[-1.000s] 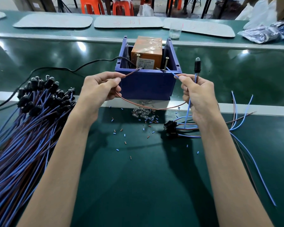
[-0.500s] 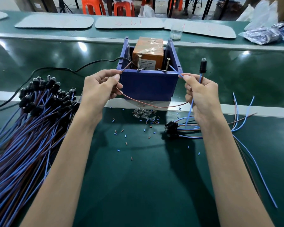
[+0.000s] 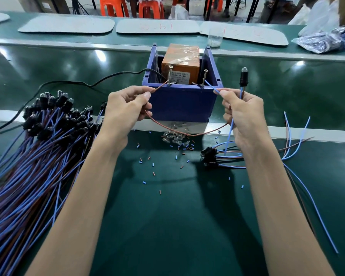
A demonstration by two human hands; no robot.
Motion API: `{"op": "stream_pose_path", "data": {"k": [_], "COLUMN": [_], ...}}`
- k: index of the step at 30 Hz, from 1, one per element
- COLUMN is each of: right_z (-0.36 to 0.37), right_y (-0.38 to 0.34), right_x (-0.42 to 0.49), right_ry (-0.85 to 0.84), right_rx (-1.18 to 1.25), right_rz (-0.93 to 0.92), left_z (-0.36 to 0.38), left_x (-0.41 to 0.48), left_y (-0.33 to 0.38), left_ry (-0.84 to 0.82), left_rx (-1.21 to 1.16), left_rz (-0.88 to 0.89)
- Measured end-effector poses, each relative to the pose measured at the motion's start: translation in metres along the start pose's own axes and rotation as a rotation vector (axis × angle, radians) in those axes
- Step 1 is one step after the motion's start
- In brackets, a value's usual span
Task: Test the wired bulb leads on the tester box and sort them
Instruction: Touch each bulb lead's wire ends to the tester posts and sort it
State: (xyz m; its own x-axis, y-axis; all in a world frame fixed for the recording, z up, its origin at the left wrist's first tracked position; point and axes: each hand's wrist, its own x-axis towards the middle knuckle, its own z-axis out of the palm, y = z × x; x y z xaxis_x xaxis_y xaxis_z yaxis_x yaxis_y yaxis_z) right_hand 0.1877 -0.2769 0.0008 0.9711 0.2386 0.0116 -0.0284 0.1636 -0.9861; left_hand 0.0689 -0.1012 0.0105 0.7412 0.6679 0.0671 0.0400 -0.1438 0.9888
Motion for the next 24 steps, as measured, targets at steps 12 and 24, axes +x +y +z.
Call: {"op": "stream_pose_path", "data": {"k": [12, 24], "right_z": [-0.0027, -0.0031], "right_y": [-0.0018, -0.0019], "right_x": [-0.0013, -0.0015], "right_ry": [-0.029, -0.038], "right_rx": [0.007, 0.009], "right_rz": [0.003, 0.004], "left_z": [-0.0016, -0.0029], "left_x": [-0.0018, -0.0018], "left_y": [0.0011, -0.0005], "left_ry": [-0.038, -0.056], "left_rx": [-0.015, -0.034], "left_rz": [0.003, 0.001]}}
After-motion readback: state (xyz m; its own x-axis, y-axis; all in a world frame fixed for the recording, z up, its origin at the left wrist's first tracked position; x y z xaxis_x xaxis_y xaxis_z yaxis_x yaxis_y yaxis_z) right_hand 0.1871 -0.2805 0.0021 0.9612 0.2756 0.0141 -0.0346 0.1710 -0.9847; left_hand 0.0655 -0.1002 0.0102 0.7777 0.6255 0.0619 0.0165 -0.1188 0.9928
